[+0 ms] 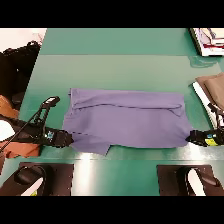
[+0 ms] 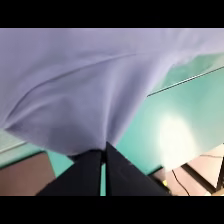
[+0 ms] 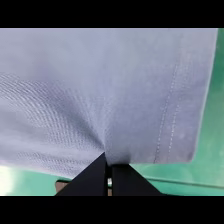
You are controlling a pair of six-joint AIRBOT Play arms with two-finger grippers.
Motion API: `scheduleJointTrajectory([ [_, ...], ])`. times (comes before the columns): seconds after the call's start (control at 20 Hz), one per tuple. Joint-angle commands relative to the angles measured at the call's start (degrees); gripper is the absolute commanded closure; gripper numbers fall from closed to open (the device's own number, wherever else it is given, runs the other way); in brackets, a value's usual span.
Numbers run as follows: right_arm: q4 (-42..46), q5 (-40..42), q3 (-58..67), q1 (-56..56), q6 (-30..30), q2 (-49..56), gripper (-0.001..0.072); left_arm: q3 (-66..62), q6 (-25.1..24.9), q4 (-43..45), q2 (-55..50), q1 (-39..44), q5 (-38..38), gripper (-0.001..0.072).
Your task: Fold the shirts.
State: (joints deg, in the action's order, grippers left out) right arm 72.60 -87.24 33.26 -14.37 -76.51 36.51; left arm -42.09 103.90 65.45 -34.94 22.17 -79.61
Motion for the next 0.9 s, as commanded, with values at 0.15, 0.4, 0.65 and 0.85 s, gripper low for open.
scheduleJointTrajectory([
  [0.15,0.44,3.96,8.13,7.58,-2.12,7.34,0.0695,-2.89,-2.84,6.60,-4.44,-3.17,10.47,0.0683],
  [0.4,0.39,8.76,24.13,11.13,-2.16,25.99,0.0695,-10.69,-9.77,6.45,-17.46,-13.11,19.47,0.0682],
  [0.65,-2.40,8.81,36.98,10.97,-2.40,41.38,0.0695,-18.23,-14.34,5.55,-33.27,-13.75,28.89,0.0681],
  [0.85,-7.39,9.20,44.57,10.56,-2.40,50.31,0.0543,-24.83,-14.32,5.46,-43.63,-13.77,32.02,0.0564],
])
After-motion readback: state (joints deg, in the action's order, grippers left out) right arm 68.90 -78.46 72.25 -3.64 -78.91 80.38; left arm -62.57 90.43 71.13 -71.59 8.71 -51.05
